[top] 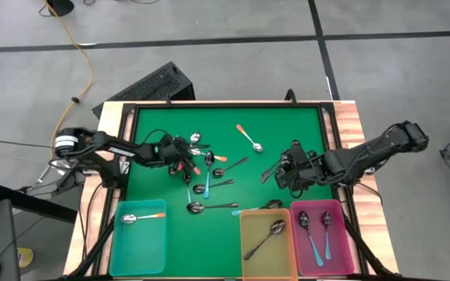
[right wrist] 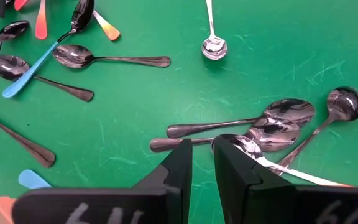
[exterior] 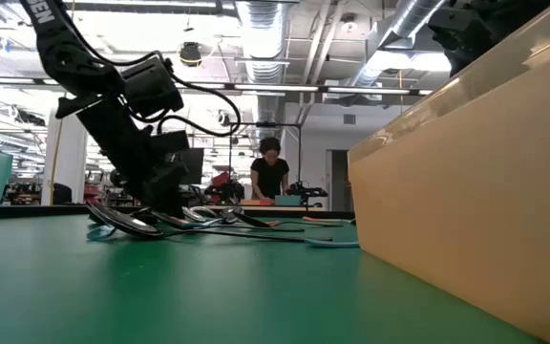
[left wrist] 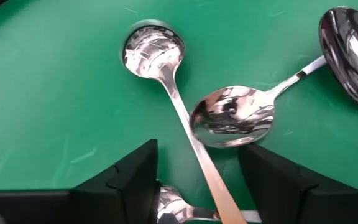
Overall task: Sort silverware by color (type)
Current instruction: Put the orange spoon into the green bin
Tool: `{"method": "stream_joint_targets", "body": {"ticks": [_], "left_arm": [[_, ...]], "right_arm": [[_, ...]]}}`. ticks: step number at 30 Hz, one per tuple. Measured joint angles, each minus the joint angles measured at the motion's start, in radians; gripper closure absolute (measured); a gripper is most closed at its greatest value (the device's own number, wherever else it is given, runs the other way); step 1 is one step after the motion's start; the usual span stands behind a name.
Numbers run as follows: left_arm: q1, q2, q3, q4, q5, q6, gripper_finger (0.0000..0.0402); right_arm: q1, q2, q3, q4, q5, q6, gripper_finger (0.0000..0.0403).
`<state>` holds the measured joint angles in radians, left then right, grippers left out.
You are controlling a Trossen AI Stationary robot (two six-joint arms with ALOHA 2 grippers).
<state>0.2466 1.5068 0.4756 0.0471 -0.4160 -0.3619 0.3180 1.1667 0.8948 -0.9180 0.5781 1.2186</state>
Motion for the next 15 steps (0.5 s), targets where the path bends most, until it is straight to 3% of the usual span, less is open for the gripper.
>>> {"method": "stream_joint_targets", "body": {"ticks": [11,15], "left_arm": [[0.001,0.019,0.036,-0.015,0.002,-0.027,0.0384],[0.002,0.019,0.051,-0.024,0.032,0.003,0.0391]], "right_arm": [[0.0,0.0,0.0,0.011,0.009,0.003,0.0323],[0.0,0.0,0.0,0.026,0.05,0.003,0.0323]]}}
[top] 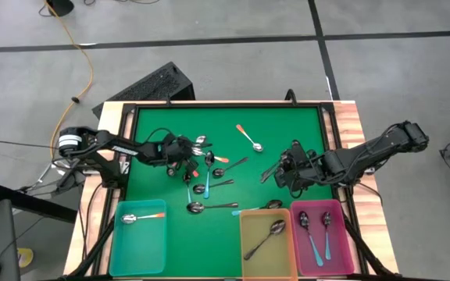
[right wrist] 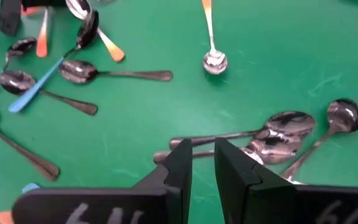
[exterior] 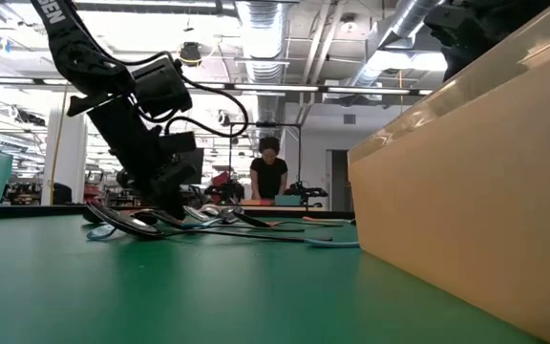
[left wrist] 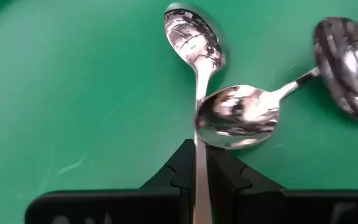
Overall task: Sort silverware by color (type)
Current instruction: Put the orange spoon into the green bin
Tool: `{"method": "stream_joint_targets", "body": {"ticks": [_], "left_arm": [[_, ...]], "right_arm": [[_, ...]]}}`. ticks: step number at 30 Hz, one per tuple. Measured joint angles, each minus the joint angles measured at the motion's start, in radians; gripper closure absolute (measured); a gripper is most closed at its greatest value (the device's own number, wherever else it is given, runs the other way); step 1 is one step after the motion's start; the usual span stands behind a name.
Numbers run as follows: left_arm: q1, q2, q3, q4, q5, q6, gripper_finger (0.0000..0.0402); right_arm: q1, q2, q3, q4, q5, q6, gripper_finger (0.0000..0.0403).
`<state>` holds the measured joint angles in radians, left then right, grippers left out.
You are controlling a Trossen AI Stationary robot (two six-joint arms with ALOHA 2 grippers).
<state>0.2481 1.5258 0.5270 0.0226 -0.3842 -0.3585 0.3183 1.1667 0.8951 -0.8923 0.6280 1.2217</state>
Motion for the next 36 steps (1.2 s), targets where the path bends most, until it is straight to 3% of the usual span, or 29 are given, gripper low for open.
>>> {"method": "stream_joint_targets", "body": {"ticks": [15,25,30,36], "left_arm": [[-0.001,-0.059,0.12,-0.078,0.072,0.064,0.0395],[-0.002,-0.3,0.131,-0.072,0.119,0.092,0.0395],[-0.002,-0.406,0.131,-0.05,0.19,0.104,0.0395],[-0.002,-0.502,0.13,0.024,0.249,0.128,0.0395]], "right_arm": [[-0.009,0.017,0.001,0.044,0.003,-0.002,0.0323],[-0.051,0.13,0.001,0.129,-0.021,-0.076,0.0323],[-0.087,0.167,-0.001,0.297,-0.024,-0.24,0.0323],[-0.165,0.179,0.0,0.687,-0.042,-0.552,0.0323]]}}
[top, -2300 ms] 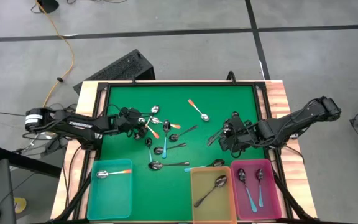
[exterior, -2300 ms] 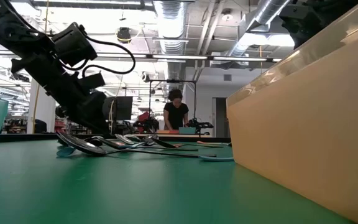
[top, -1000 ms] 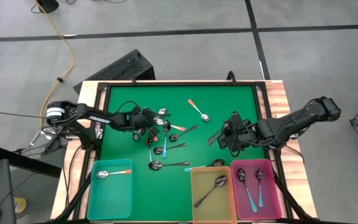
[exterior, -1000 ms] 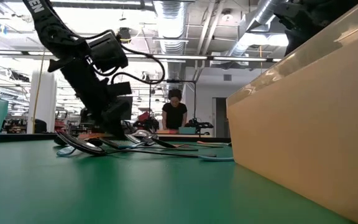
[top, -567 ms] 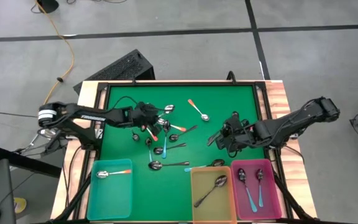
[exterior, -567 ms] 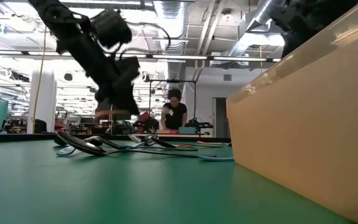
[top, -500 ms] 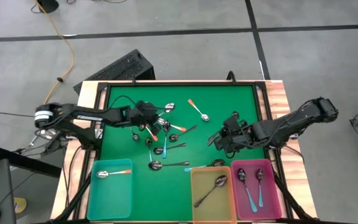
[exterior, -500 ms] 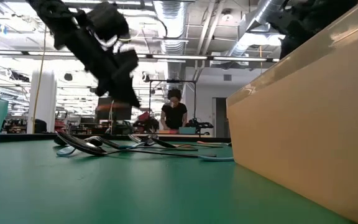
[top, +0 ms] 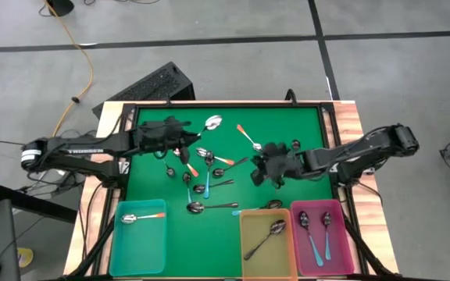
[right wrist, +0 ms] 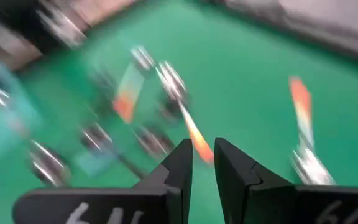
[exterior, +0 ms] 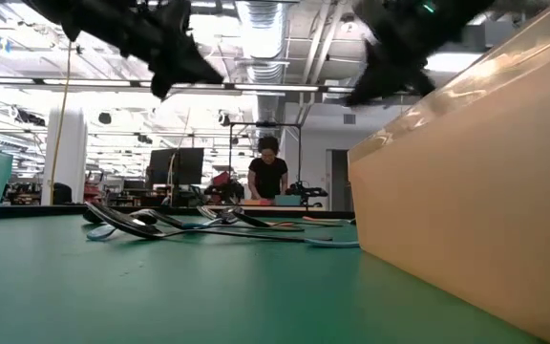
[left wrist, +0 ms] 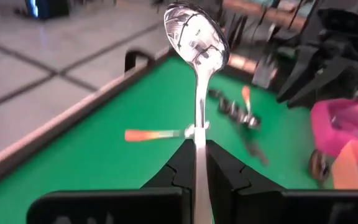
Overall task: Sort silverware by color (type)
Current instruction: Put the orange spoon into the green bin
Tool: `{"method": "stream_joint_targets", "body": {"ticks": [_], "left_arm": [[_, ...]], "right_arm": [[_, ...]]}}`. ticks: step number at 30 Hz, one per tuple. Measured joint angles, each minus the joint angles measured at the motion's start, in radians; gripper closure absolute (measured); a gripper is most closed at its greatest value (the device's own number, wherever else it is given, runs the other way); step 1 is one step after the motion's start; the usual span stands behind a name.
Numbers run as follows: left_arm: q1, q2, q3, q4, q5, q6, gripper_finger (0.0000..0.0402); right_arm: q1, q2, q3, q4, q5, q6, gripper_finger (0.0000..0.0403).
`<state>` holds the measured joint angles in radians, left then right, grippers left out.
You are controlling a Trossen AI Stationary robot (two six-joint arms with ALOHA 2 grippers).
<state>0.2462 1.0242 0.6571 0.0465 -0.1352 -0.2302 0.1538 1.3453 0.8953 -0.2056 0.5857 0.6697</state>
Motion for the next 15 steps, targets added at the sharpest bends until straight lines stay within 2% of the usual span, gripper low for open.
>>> {"method": "stream_joint_targets", "body": {"ticks": [3,7,11,15], "left_arm": [[-0.005,-0.035,0.0,0.05,0.001,0.041,0.0395],[-0.035,-0.069,0.0,0.095,-0.008,0.109,0.0395],[-0.078,-0.079,0.0,0.108,-0.1,0.158,0.0395],[-0.121,-0.078,0.0,0.107,-0.21,0.188,0.0395]], "right_arm": [[-0.049,0.0,-0.002,0.174,-0.06,-0.146,0.0323],[-0.115,0.032,0.001,0.448,-0.204,-0.269,0.0319],[-0.161,0.105,0.001,0.734,-0.334,-0.312,0.0294],[-0.184,0.216,0.0,0.977,-0.414,-0.312,0.0253]]}}
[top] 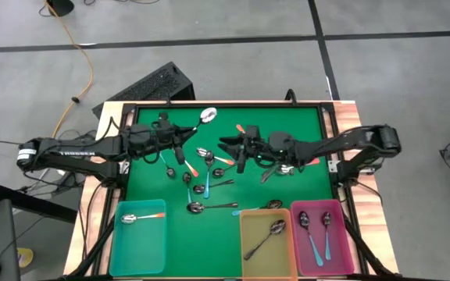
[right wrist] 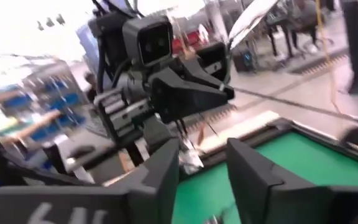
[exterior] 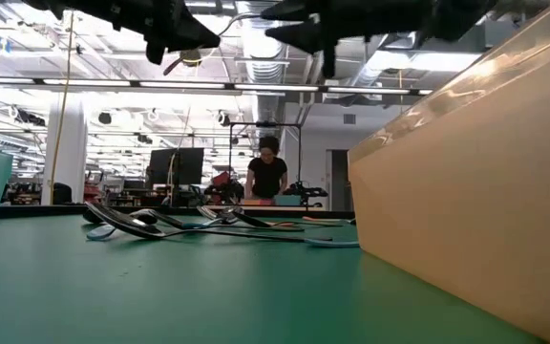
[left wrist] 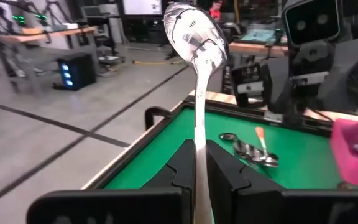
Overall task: Sort silverware by color (type)
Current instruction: Put the orange spoon into the green bin
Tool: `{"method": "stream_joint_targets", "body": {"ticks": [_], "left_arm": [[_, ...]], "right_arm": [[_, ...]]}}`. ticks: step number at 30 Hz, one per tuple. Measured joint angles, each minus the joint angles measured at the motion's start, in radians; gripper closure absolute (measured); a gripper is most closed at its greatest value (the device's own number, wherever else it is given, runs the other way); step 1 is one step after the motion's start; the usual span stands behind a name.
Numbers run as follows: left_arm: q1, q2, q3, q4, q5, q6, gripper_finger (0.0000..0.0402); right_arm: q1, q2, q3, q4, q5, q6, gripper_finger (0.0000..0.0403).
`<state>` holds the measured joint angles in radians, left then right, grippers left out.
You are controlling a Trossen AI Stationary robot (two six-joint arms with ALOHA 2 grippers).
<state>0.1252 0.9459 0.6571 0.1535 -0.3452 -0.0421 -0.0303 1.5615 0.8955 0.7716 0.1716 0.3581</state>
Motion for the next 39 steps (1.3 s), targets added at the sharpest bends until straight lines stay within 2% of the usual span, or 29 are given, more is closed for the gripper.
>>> {"method": "stream_joint_targets", "body": {"ticks": [4,10,17,22,28,32,39], "left_arm": [[-0.031,0.0,0.0,0.001,-0.073,0.025,0.0395],[-0.061,0.005,0.0,0.004,-0.141,0.056,0.0395],[-0.08,0.005,-0.07,0.087,-0.217,0.071,0.0395],[-0.081,0.005,-0.124,0.185,-0.232,0.057,0.0395],[-0.092,0.004,-0.141,0.321,-0.252,0.122,0.0395],[-0.116,0.004,-0.141,0.336,-0.272,0.181,0.0395],[-0.139,0.005,-0.141,0.331,-0.28,0.195,0.0395]], "right_arm": [[-0.014,0.111,0.009,0.195,-0.039,0.054,0.0206],[-0.018,0.229,0.1,0.313,-0.043,0.048,0.0165],[-0.016,0.281,0.226,0.245,-0.042,-0.035,0.0164],[-0.026,0.28,0.286,0.116,-0.042,-0.086,0.0164],[-0.046,0.278,0.308,0.05,-0.014,-0.052,0.0164],[-0.048,0.28,0.306,0.06,0.036,-0.052,0.0164],[-0.069,0.28,0.307,0.082,0.041,-0.052,0.0164]]}}
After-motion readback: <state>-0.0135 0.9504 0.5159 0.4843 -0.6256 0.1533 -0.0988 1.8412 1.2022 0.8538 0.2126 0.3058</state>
